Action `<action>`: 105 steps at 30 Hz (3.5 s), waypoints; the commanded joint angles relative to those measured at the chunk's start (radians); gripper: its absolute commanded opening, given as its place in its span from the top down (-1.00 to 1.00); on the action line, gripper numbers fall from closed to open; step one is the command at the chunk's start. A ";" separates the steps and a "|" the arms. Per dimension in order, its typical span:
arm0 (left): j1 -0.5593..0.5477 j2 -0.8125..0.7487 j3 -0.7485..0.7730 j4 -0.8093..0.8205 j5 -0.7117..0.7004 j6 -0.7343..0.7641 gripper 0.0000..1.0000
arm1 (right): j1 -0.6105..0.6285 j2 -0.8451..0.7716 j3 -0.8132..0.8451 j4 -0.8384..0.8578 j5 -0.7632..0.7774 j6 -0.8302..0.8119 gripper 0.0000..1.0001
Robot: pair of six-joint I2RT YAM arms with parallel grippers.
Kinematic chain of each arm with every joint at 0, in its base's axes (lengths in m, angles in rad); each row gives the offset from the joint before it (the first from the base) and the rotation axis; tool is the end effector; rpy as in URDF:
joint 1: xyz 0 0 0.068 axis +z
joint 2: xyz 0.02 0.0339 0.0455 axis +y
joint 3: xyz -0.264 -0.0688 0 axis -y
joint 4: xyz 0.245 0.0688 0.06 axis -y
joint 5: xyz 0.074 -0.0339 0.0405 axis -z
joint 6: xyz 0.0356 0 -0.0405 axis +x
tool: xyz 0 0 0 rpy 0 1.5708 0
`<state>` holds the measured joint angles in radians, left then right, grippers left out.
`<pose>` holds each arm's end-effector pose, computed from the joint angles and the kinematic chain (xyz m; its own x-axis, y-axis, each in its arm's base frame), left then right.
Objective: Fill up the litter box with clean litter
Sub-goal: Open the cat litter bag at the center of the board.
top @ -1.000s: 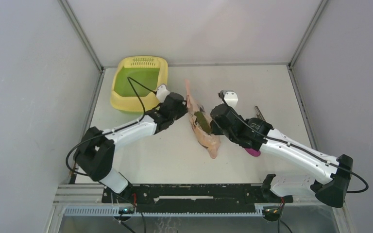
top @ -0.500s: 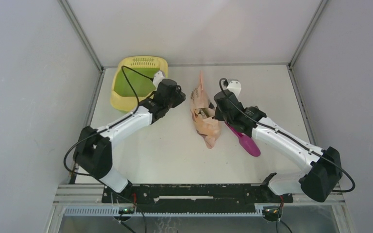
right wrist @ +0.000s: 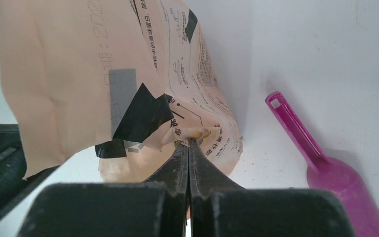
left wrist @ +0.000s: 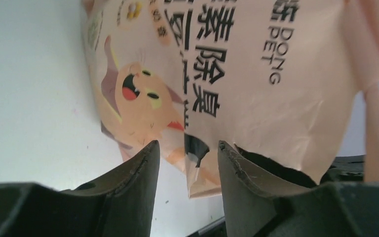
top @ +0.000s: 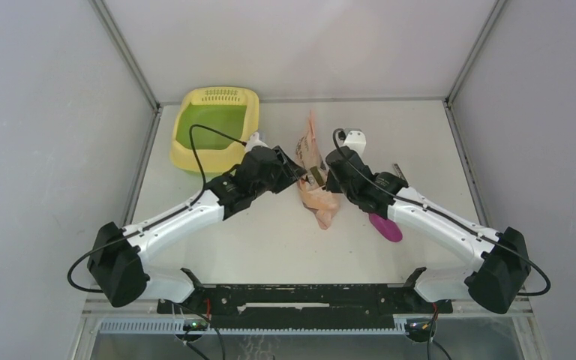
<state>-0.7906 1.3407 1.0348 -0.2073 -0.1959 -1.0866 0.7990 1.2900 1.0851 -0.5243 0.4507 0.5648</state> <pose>0.2204 -0.2129 0.3005 -0.6722 -0.5549 -0.4901 -0.0366 0.6861 -0.7265 0.2050 0.1884 0.3054 -0.6165 0.0573 -0.7852 -0.1048 0.9825 0.1540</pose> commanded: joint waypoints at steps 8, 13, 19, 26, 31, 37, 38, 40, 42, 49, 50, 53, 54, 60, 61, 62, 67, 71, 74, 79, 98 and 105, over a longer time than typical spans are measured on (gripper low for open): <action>-0.070 -0.001 -0.012 -0.006 0.022 -0.095 -0.03 | 0.054 0.012 -0.004 0.038 0.020 0.022 1.00; -0.081 0.061 0.048 -0.072 -0.001 -0.069 -0.02 | 0.067 0.022 -0.004 0.042 0.021 0.027 1.00; -0.088 0.121 0.078 -0.146 -0.037 -0.050 0.06 | 0.084 0.026 0.009 0.040 0.031 0.028 1.00; -0.082 0.164 0.157 -0.242 -0.123 -0.002 0.68 | 0.113 0.018 0.025 0.025 0.043 0.026 1.00; -0.079 0.175 0.292 -0.384 -0.158 0.101 1.00 | 0.107 0.007 0.059 -0.018 0.051 -0.007 1.00; -0.079 0.209 0.443 -0.549 -0.159 0.212 1.00 | 0.065 0.035 0.139 -0.065 -0.080 -0.055 0.23; -0.079 0.216 0.454 -0.562 -0.154 0.221 1.00 | 0.062 0.045 0.155 -0.072 -0.094 -0.061 0.16; -0.079 0.222 0.459 -0.570 -0.145 0.229 1.00 | 0.055 0.072 0.189 -0.089 -0.123 -0.070 0.07; -0.081 0.223 0.454 -0.569 -0.138 0.229 1.00 | 0.052 0.099 0.214 -0.100 -0.150 -0.073 -0.02; -0.081 0.215 0.445 -0.564 -0.140 0.231 1.00 | 0.060 0.193 0.256 -0.161 -0.160 -0.076 -0.11; -0.082 0.215 0.443 -0.564 -0.141 0.232 1.00 | 0.062 0.204 0.256 -0.170 -0.149 -0.076 -0.12; -0.081 0.212 0.436 -0.561 -0.141 0.234 1.00 | 0.070 0.233 0.249 -0.197 -0.112 -0.072 -0.13; -0.081 0.212 0.432 -0.558 -0.139 0.236 1.00 | 0.067 0.239 0.239 -0.195 -0.101 -0.074 -0.04; -0.053 0.267 0.490 -0.547 -0.081 0.303 1.00 | -0.036 0.245 0.226 -0.146 -0.120 -0.139 1.00; -0.039 0.293 0.529 -0.562 -0.064 0.324 1.00 | -0.063 0.238 0.237 -0.140 -0.126 -0.154 1.00; -0.027 0.320 0.581 -0.581 -0.054 0.348 1.00 | -0.086 0.233 0.256 -0.139 -0.130 -0.166 1.00; 0.025 0.479 0.979 -0.720 -0.042 0.461 1.00 | -0.185 0.216 0.397 -0.148 -0.100 -0.242 1.00; 0.066 0.671 1.447 -0.899 -0.020 0.535 1.00 | -0.236 0.224 0.517 -0.135 -0.113 -0.271 1.00; 0.119 0.719 1.562 -0.924 0.044 0.542 1.00 | -0.245 0.250 0.596 -0.164 -0.110 -0.281 1.00; 0.146 0.575 1.180 -0.729 0.109 0.544 1.00 | -0.213 0.240 0.543 -0.178 -0.076 -0.273 1.00; 0.088 0.567 0.381 -0.397 0.105 0.406 1.00 | -0.188 0.295 -0.066 0.129 -0.116 -0.107 1.00; 0.087 0.537 0.363 -0.404 0.099 0.404 0.90 | -0.192 0.265 -0.103 0.144 -0.151 -0.106 0.95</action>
<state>-0.7094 1.9186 1.4315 -0.5232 -0.0582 -0.6819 0.6216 1.5913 1.0050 -0.3237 0.2848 0.4561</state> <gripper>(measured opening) 0.021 0.006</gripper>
